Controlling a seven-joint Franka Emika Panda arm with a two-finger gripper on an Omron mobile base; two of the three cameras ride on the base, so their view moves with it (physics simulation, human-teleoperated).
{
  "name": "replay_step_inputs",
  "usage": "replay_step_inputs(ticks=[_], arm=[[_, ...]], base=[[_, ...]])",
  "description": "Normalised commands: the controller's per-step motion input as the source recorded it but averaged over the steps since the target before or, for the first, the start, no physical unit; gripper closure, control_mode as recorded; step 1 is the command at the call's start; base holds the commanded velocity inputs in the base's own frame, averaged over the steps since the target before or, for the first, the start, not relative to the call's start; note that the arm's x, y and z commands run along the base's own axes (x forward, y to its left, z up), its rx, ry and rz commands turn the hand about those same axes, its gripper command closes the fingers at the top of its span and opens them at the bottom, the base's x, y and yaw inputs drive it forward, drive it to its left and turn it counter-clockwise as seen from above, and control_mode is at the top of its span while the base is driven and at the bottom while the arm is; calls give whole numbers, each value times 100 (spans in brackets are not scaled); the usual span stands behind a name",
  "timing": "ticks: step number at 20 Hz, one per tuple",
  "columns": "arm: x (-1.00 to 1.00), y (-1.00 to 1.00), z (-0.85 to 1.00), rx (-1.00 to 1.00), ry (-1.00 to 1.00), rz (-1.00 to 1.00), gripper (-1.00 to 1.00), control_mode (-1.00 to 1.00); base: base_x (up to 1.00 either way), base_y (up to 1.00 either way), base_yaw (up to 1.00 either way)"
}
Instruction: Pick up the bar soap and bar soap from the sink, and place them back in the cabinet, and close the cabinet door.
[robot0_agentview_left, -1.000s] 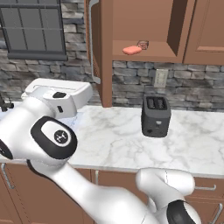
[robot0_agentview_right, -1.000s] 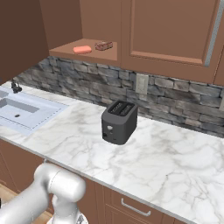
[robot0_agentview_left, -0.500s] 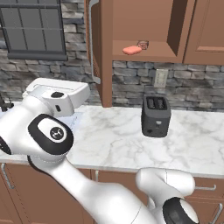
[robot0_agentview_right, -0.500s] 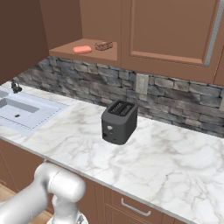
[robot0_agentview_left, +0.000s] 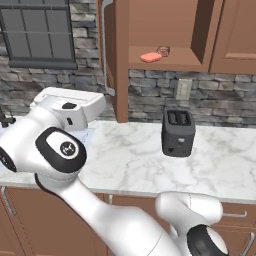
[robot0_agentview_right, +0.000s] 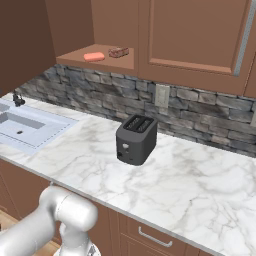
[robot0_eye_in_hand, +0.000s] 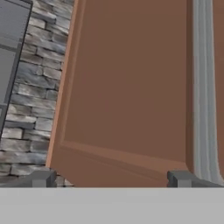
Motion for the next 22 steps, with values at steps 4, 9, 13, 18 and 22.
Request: replay_step_inputs(ticks=[4, 9, 13, 18, 22], arm=[[0, -22, 0, 0, 0, 0, -100, -100], [0, -29, 0, 0, -1, 0, -100, -100], [0, -29, 0, 0, -1, 0, -100, -100], [0, -37, 0, 1, -2, 0, -100, -100], [0, -54, 0, 0, -1, 0, -100, -100]], base=[[0, 0, 0], [0, 0, 0], [0, 0, 0], [0, 0, 0], [0, 0, 0]])
